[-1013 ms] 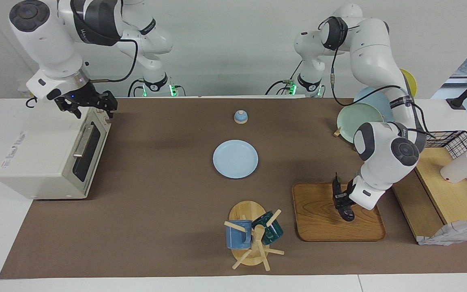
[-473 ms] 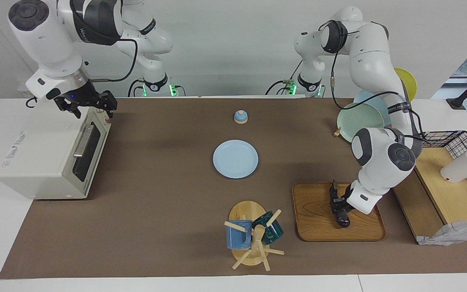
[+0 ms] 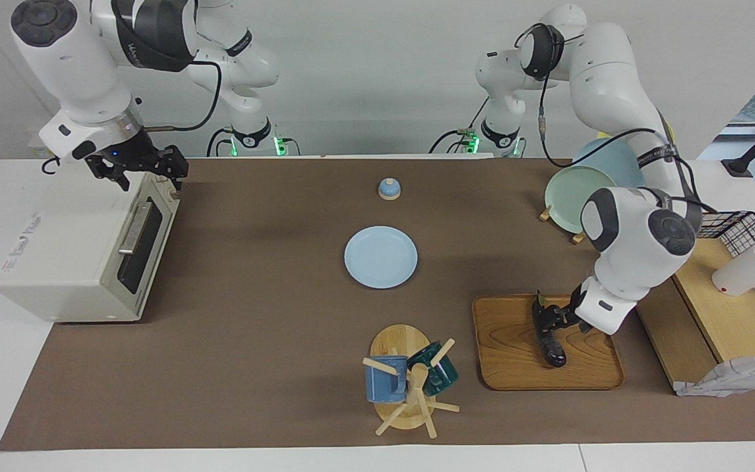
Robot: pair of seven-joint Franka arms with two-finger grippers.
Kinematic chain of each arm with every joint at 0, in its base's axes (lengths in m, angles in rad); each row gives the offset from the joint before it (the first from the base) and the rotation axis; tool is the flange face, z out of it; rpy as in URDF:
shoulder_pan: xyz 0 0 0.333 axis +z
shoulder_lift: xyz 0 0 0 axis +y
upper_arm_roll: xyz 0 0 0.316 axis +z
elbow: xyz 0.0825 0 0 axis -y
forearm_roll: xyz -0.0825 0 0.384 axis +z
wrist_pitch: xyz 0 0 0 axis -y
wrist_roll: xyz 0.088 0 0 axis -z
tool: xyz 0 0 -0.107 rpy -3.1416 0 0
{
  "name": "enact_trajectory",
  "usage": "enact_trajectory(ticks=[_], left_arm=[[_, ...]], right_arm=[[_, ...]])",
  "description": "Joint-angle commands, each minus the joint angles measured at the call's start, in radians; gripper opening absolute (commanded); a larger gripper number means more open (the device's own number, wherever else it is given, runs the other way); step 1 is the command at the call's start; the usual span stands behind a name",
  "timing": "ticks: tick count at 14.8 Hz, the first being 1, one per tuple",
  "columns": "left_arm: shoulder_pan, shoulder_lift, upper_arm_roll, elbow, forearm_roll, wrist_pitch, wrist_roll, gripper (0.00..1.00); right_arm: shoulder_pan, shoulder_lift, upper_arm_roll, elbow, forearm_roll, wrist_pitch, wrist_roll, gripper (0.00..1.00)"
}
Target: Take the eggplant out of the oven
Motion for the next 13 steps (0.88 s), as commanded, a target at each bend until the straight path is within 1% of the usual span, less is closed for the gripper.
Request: enact_trajectory(ticks=[1, 5, 7, 9, 10, 12, 13], left_arm=[[0.019, -0.142, 0.009, -0.051, -0.013, -0.103, -0.001, 1.00], [0.019, -0.290, 0.018, -0.055, -0.005, -0.302, -0.009, 1.00], [0.019, -0.378, 0.018, -0.089, -0.005, -0.385, -0.007, 1.00], [0.026, -0.487, 0.018, -0.173, 0.007, -0.443, -0.001, 1.00], [0.026, -0.539, 0.018, -0.231, 0.010, -0.447, -0.001, 1.00], [0.025, -0.619, 0.018, -0.335, 0.010, -0.445, -0.001, 1.00], [0.025, -0.645, 0.017, -0.386, 0.010, -0.444, -0.001, 1.00]], right_arm=[[-0.020, 0.000, 0.007, 0.014, 0.034, -0.013, -0.017, 1.00], [-0.022, -0.001, 0.003, 0.014, 0.052, -0.007, -0.016, 1.00], [-0.023, -0.001, 0.003, 0.017, 0.052, -0.007, -0.016, 1.00], [-0.023, -0.003, 0.001, 0.017, 0.051, -0.007, -0.014, 1.00], [-0.023, -0.003, 0.001, 0.017, 0.051, -0.004, -0.014, 1.00], [-0.026, -0.003, -0.013, 0.017, 0.051, -0.001, -0.014, 1.00], [-0.026, -0.003, -0.017, 0.017, 0.052, -0.002, -0.011, 1.00]])
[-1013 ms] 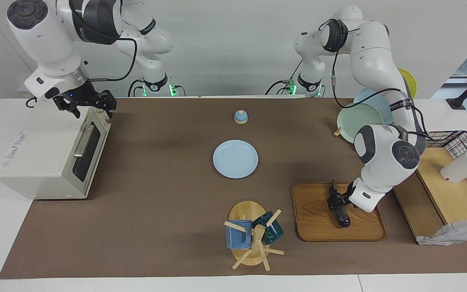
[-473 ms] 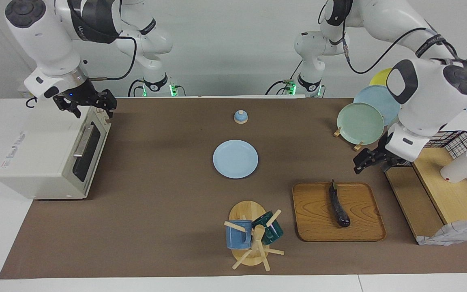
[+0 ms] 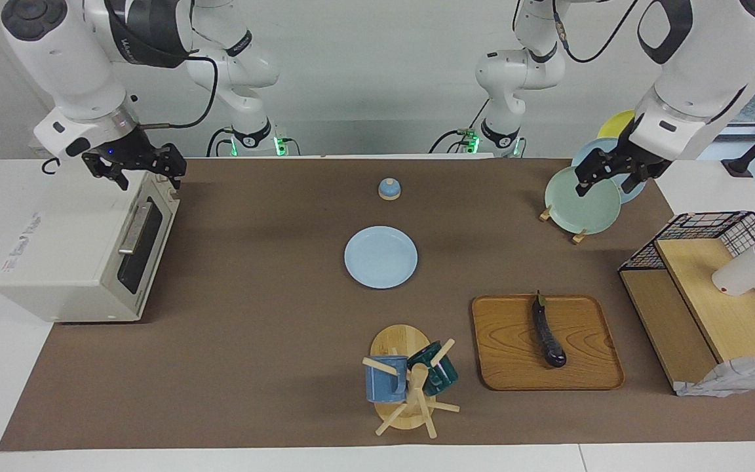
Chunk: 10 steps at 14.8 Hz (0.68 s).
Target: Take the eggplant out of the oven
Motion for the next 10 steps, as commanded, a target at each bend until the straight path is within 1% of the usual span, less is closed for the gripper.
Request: enact_trajectory(ticks=[1, 3, 5, 6, 9, 10], left_arm=[[0.005, -0.124, 0.000, -0.206, 0.007, 0.028, 0.004, 1.00], [0.005, -0.147, -0.002, -0.260, 0.007, 0.063, 0.005, 1.00], [0.008, -0.138, -0.003, -0.240, 0.007, 0.086, 0.004, 1.00], [0.009, -0.130, -0.005, -0.213, 0.006, 0.069, 0.004, 1.00], [0.012, -0.069, -0.003, -0.064, 0.038, -0.078, 0.007, 1.00], [0.014, -0.064, -0.006, -0.053, 0.046, -0.107, 0.009, 1.00]], right_arm=[[-0.017, -0.002, -0.009, 0.007, 0.030, -0.004, -0.003, 1.00], [-0.017, -0.002, -0.011, 0.007, 0.030, -0.005, 0.068, 1.00], [-0.017, -0.002, -0.011, 0.007, 0.030, -0.004, 0.072, 1.00], [-0.017, -0.002, -0.011, 0.007, 0.030, -0.002, 0.072, 1.00], [-0.017, -0.001, -0.011, 0.008, 0.030, -0.001, 0.070, 1.00], [-0.017, -0.001, -0.011, 0.010, 0.030, 0.001, 0.070, 1.00]])
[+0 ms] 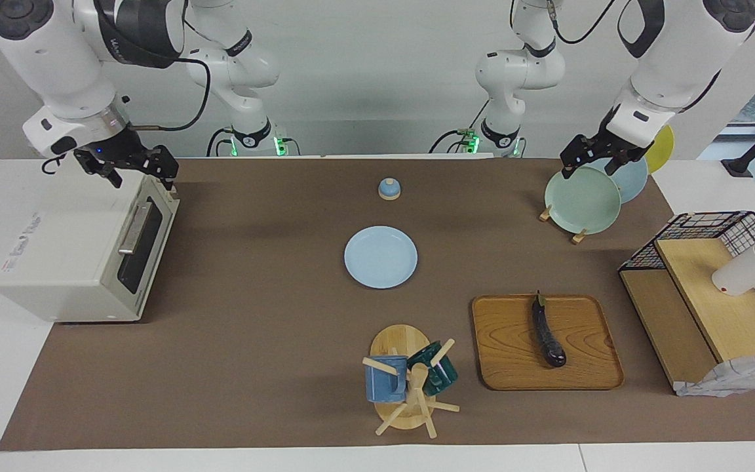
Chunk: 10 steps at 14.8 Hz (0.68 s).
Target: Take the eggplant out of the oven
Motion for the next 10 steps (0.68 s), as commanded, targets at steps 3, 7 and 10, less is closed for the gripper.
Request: enact_trajectory(ticks=[3, 7, 10], left_arm=[[0.014, 0.033, -0.010, 0.069, 0.025, -0.071, 0.030, 1.00], [0.019, 0.033, -0.010, 0.069, 0.024, -0.056, 0.031, 1.00], [0.028, 0.039, -0.008, 0.068, 0.024, -0.048, 0.050, 1.00]], right_arm=[[-0.015, -0.001, 0.010, 0.017, 0.027, 0.001, 0.011, 1.00], [-0.013, -0.002, 0.011, 0.019, 0.026, 0.001, 0.011, 1.00], [-0.013, -0.002, 0.011, 0.019, 0.026, 0.001, 0.011, 1.00]])
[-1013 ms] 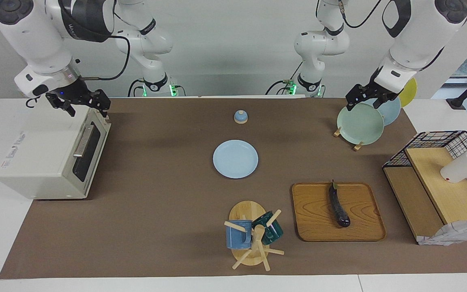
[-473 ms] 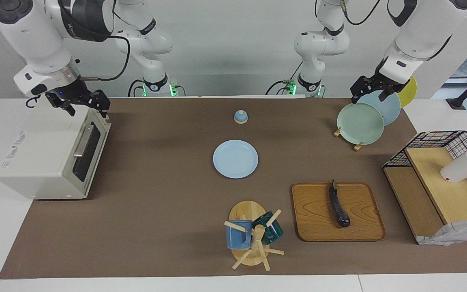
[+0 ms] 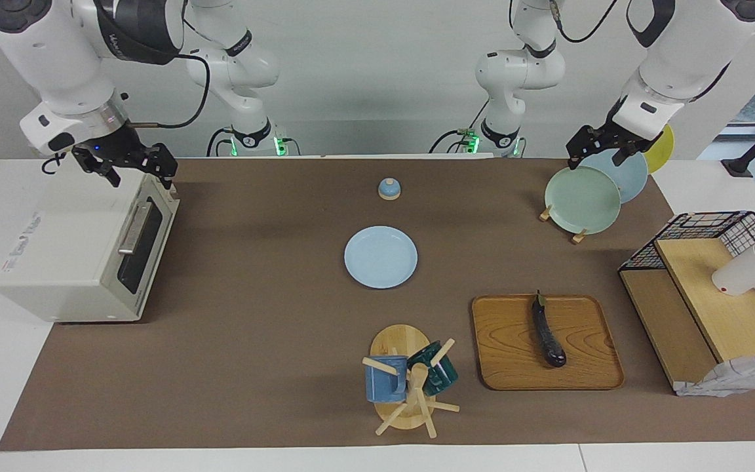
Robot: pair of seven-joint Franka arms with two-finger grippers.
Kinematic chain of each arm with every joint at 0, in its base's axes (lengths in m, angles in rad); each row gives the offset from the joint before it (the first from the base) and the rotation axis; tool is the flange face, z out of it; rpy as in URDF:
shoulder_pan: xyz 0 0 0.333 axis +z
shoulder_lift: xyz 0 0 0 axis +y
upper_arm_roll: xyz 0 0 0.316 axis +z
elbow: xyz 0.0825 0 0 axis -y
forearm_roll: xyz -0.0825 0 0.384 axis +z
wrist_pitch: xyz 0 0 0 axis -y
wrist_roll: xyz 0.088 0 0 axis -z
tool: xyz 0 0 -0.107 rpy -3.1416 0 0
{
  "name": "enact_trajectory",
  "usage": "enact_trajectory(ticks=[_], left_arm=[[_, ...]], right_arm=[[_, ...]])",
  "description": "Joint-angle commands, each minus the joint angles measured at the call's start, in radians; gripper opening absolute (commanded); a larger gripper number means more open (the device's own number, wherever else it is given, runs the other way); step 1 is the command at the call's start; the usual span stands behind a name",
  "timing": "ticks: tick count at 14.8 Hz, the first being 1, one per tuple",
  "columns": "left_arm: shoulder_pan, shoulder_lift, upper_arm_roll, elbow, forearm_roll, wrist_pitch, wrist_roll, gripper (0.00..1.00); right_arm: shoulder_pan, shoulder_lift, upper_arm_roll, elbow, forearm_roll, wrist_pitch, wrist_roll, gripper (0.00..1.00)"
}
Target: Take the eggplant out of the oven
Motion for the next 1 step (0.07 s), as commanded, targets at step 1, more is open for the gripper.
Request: enact_trajectory(ticks=[1], left_arm=[[0.026, 0.018, -0.010, 0.021, 0.012, 0.004, 0.038, 1.00]], right_arm=[[-0.014, -0.002, 0.010, 0.005, 0.026, 0.000, 0.011, 1.00]])
